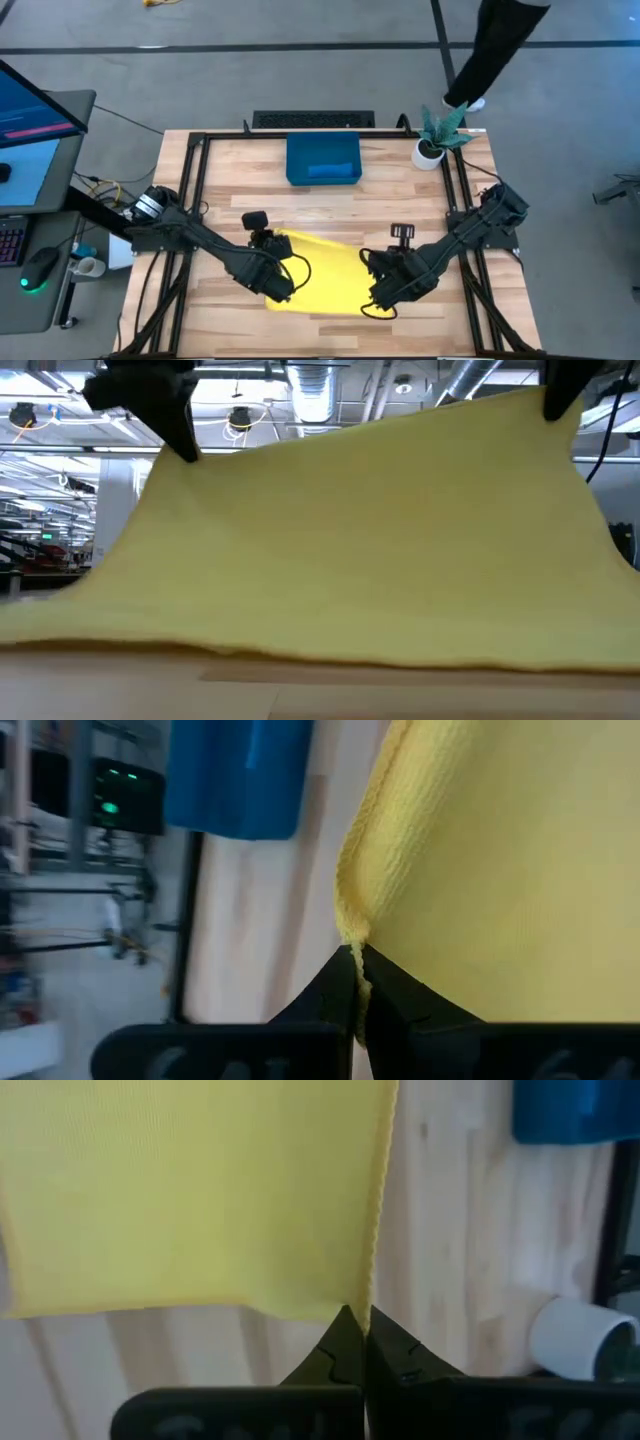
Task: Roll microfiber towels into tight, uniform cylinder then place into a basket
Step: Fold the yellow towel
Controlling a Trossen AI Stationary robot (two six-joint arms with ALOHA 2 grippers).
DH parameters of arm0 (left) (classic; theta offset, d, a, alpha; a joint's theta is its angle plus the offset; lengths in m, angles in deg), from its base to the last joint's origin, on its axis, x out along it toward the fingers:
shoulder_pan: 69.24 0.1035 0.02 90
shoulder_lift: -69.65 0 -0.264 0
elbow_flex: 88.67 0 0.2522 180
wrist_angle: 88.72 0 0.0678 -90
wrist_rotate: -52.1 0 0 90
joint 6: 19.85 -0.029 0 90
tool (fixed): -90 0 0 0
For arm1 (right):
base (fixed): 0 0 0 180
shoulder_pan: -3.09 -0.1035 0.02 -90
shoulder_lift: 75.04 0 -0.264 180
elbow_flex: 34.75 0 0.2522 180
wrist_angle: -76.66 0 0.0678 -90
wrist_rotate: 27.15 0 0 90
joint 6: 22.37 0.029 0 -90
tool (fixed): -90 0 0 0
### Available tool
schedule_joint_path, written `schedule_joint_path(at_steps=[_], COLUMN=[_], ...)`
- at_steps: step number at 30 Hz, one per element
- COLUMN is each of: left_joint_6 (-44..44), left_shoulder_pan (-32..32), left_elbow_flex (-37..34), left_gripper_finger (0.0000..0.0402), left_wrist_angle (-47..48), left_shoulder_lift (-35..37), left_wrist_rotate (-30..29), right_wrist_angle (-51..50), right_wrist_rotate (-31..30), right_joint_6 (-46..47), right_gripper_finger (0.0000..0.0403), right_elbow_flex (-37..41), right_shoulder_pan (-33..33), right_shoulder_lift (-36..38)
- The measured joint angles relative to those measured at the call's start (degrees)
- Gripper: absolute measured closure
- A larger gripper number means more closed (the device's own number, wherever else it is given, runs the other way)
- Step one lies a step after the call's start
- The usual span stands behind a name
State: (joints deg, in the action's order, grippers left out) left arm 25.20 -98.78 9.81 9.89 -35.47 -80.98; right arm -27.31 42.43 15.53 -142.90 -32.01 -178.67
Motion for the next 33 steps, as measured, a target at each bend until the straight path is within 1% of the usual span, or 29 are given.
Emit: schedule_joint_path(at_steps=[4, 8, 13, 18, 21, 26, 28, 31, 33], left_joint_6=[-1.8, -3.8, -9.1, -12.0, -15.1, -17.6, -17.9, -17.3, -16.4], left_shoulder_pan=[1.3, 2.0, 2.5, 4.3, 5.5, 5.9, 5.2, 3.4, 1.9], left_elbow_flex=[-1.7, -3.2, -6.1, -10.6, -13.1, -14.0, -14.0, -14.0, -14.0], left_gripper_finger=[0.0401, 0.0401, 0.0401, 0.0401, 0.0401, 0.0401, 0.0401, 0.0401, 0.0401], left_wrist_angle=[-2.0, -5.5, -8.9, -11.1, -14.6, -18.8, -19.9, -20.4, -20.3], left_shoulder_lift=[0.0, 0.1, 0.1, 0.1, 0.1, 0.1, 0.1, 0.1, 0.1], left_wrist_rotate=[-3.3, -4.3, -6.5, -8.3, -8.3, -8.2, -7.8, -5.7, -5.1], right_wrist_angle=[0.2, 1.0, 4.9, 9.8, 12.3, 16.4, 18.0, 20.8, 22.6], right_wrist_rotate=[-2.1, -2.4, -5.5, -7.1, -7.5, -6.8, -6.6, -6.2, -4.9], right_joint_6=[-0.5, -0.5, -0.5, -0.5, -0.5, -0.9, -0.9, -0.7, -0.4], right_gripper_finger=[0.0395, 0.0395, 0.0395, 0.0395, 0.0395, 0.0395, 0.0395, 0.0395, 0.0395], right_elbow_flex=[2.3, 7.3, 13.6, 20.2, 22.9, 24.6, 24.6, 24.6, 24.6], right_shoulder_pan=[1.1, 2.7, 4.5, 6.3, 7.1, 7.3, 6.8, 5.6, 4.6], right_shoulder_lift=[0.0, 0.0, 0.0, 0.0, 0.0, 0.0, 0.0, 0.0, 0.0])
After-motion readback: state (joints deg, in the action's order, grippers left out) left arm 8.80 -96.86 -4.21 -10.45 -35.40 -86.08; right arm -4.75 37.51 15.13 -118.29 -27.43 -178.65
